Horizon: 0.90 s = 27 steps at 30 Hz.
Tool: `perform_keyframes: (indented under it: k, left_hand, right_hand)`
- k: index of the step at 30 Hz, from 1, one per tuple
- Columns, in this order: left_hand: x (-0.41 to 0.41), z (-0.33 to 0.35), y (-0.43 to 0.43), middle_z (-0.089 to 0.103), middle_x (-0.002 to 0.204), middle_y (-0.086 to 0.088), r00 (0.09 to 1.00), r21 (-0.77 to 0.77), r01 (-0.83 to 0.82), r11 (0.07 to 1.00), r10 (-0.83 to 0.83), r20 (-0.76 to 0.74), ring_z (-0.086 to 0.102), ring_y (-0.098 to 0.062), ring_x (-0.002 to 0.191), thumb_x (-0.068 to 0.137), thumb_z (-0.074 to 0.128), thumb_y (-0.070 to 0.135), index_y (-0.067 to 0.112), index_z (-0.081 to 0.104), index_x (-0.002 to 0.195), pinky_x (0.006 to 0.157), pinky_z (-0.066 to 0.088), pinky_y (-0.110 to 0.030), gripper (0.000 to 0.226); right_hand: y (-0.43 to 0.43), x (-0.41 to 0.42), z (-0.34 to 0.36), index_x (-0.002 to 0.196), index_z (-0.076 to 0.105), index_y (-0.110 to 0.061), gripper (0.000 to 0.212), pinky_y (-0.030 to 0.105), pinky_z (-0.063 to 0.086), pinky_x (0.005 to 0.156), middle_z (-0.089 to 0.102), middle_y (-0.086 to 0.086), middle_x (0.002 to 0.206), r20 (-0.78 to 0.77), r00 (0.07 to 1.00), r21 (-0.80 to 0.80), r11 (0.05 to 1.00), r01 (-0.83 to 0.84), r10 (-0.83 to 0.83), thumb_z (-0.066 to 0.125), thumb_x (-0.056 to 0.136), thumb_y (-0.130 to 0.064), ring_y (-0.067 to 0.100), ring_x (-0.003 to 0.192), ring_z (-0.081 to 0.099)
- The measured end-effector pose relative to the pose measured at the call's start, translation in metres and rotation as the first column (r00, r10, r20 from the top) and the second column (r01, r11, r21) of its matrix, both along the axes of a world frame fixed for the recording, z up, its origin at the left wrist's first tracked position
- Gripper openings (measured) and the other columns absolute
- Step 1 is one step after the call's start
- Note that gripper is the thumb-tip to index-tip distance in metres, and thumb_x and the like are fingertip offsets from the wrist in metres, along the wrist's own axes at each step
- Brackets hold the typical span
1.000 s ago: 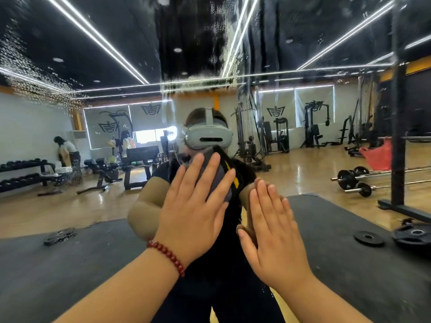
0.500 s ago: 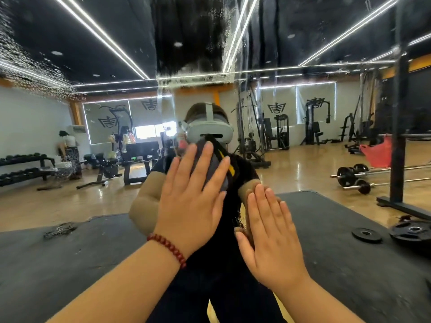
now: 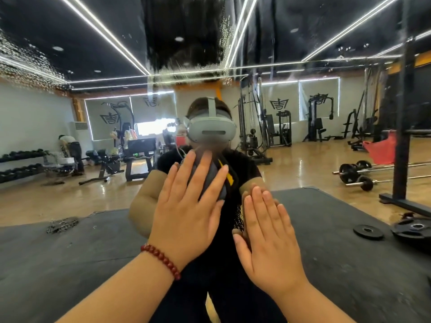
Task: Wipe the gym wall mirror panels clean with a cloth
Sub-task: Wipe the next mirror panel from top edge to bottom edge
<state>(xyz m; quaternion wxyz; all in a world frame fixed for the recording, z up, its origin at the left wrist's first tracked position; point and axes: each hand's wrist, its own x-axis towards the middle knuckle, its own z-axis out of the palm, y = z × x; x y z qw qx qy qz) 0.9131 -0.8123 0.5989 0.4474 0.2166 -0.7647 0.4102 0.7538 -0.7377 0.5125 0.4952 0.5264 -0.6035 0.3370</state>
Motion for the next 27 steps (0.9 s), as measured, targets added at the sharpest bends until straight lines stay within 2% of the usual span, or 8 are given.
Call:
perform_keyframes:
  k: [2,7,9,11,16,18,23,27]
  left_hand:
    - [-0.001,-0.016,-0.003,0.022,0.160,-0.014,1.000,-0.021,0.003,1.000,-0.003,0.024,0.016,-0.034,0.149,0.096,0.042,0.038,0.020,0.035,0.151,0.123,0.007,-0.048,0.058]
    - [0.012,-0.087,-0.010,0.017,0.163,-0.011,0.971,-0.060,-0.024,0.998,0.037,0.234,0.008,-0.032,0.151,0.092,0.045,0.040,0.023,0.029,0.152,0.120,0.014,-0.051,0.064]
    - [0.018,-0.098,-0.008,0.015,0.163,-0.010,0.960,-0.045,-0.041,0.998,0.052,0.274,0.006,-0.031,0.152,0.092,0.044,0.040,0.023,0.027,0.153,0.120,0.014,-0.050,0.065]
    - [0.018,-0.089,-0.004,0.016,0.163,-0.010,0.969,-0.025,-0.045,0.999,0.050,0.244,0.008,-0.031,0.152,0.094,0.041,0.040,0.024,0.026,0.153,0.121,0.013,-0.049,0.063]
    - [0.002,-0.037,0.009,0.020,0.161,-0.013,0.996,0.110,-0.021,0.994,0.030,-0.079,0.012,-0.032,0.151,0.097,0.038,0.039,0.019,0.030,0.151,0.122,0.007,-0.045,0.059]
    - [-0.004,-0.038,0.009,0.020,0.162,-0.014,0.991,0.140,0.018,0.990,0.001,-0.136,0.010,-0.032,0.151,0.097,0.038,0.039,0.019,0.031,0.151,0.122,0.007,-0.045,0.058]
    - [-0.002,-0.090,0.002,0.020,0.159,-0.013,1.000,0.077,-0.020,0.997,0.020,-0.007,0.013,-0.032,0.148,0.094,0.042,0.037,0.025,0.028,0.151,0.123,0.004,-0.045,0.060]
    - [0.007,-0.118,0.004,0.019,0.160,-0.011,0.992,0.077,-0.065,0.995,0.057,0.109,0.005,-0.029,0.152,0.094,0.042,0.039,0.027,0.026,0.151,0.122,0.007,-0.046,0.061]
  right_hand:
    - [0.000,0.000,0.000,0.156,0.015,-0.006,0.071,0.040,0.006,0.125,0.007,0.010,0.166,-0.003,1.000,-0.003,1.000,-0.009,0.009,0.038,0.099,-0.041,0.024,0.153,0.009]
    - [0.004,-0.002,-0.014,0.155,0.020,-0.005,0.074,0.041,0.008,0.124,0.010,0.012,0.166,0.002,0.999,0.032,0.999,-0.041,0.041,0.045,0.093,-0.037,0.025,0.153,0.011]
    - [0.007,-0.003,-0.024,0.154,0.023,-0.005,0.074,0.041,0.010,0.124,0.013,0.012,0.165,0.002,0.999,0.045,0.998,-0.049,0.049,0.047,0.092,-0.038,0.025,0.152,0.013]
    - [0.009,-0.003,-0.031,0.155,0.022,-0.006,0.073,0.042,0.012,0.124,0.013,0.012,0.165,0.005,0.999,0.046,0.998,-0.049,0.049,0.046,0.094,-0.039,0.025,0.152,0.015]
    - [0.008,0.004,-0.040,0.155,0.019,-0.006,0.073,0.043,0.011,0.124,0.010,0.012,0.166,0.046,0.998,0.048,0.998,-0.037,0.035,0.043,0.096,-0.041,0.026,0.152,0.013]
    - [0.008,0.006,-0.045,0.155,0.018,-0.006,0.075,0.043,0.010,0.124,0.009,0.012,0.166,0.058,0.998,0.057,0.998,-0.033,0.029,0.044,0.095,-0.042,0.027,0.152,0.012]
    - [0.008,0.005,-0.061,0.155,0.018,-0.005,0.077,0.043,0.011,0.124,0.008,0.013,0.166,0.046,0.999,0.086,0.996,-0.020,0.016,0.045,0.094,-0.043,0.027,0.152,0.012]
    - [0.011,0.004,-0.061,0.156,0.017,-0.006,0.075,0.042,0.009,0.124,0.008,0.013,0.166,0.048,0.999,0.109,0.994,-0.016,0.010,0.043,0.096,-0.043,0.026,0.153,0.011]
